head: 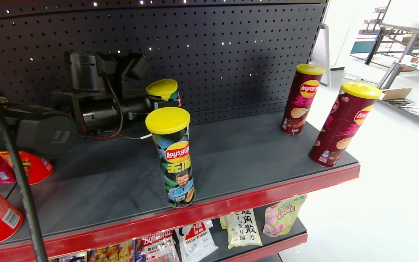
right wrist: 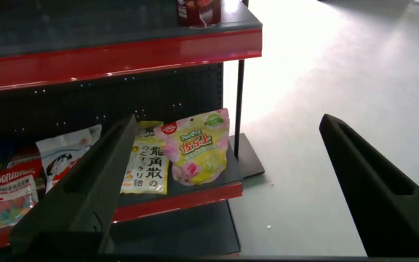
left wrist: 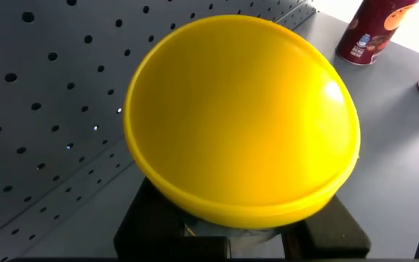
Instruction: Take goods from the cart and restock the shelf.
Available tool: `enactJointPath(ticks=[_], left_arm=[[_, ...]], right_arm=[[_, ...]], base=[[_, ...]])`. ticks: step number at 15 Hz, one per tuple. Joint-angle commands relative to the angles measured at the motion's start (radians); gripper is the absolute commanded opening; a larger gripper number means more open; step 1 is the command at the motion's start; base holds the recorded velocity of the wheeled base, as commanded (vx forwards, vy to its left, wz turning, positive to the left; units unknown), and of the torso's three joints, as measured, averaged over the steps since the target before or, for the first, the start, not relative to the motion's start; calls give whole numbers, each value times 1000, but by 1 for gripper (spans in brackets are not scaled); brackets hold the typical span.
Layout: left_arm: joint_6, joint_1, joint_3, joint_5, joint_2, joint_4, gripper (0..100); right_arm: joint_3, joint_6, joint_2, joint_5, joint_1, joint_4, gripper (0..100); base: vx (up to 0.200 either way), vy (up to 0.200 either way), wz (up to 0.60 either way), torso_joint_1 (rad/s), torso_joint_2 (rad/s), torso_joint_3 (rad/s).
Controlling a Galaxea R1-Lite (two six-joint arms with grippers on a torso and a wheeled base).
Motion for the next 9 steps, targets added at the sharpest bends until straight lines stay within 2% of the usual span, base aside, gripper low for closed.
enactJointPath(ticks=[1,6,7,9], left_arm=[[0,-1,-1,-1,-5,-1,0],[0,-2,1,-1,-5,-4,0],[0,-2,-1,-1,-5,-3,100],[-4,-2,5,-1,-9,2,100]], right_arm=[[0,0,0,0,0,0,100],[0,0,0,0,0,0,100],[0,0,0,0,0,0,100],[0,0,0,0,0,0,100]], base=[[0,0,0,0,0,0],[0,0,0,0,0,0],[0,0,0,0,0,0],[0,0,0,0,0,0]])
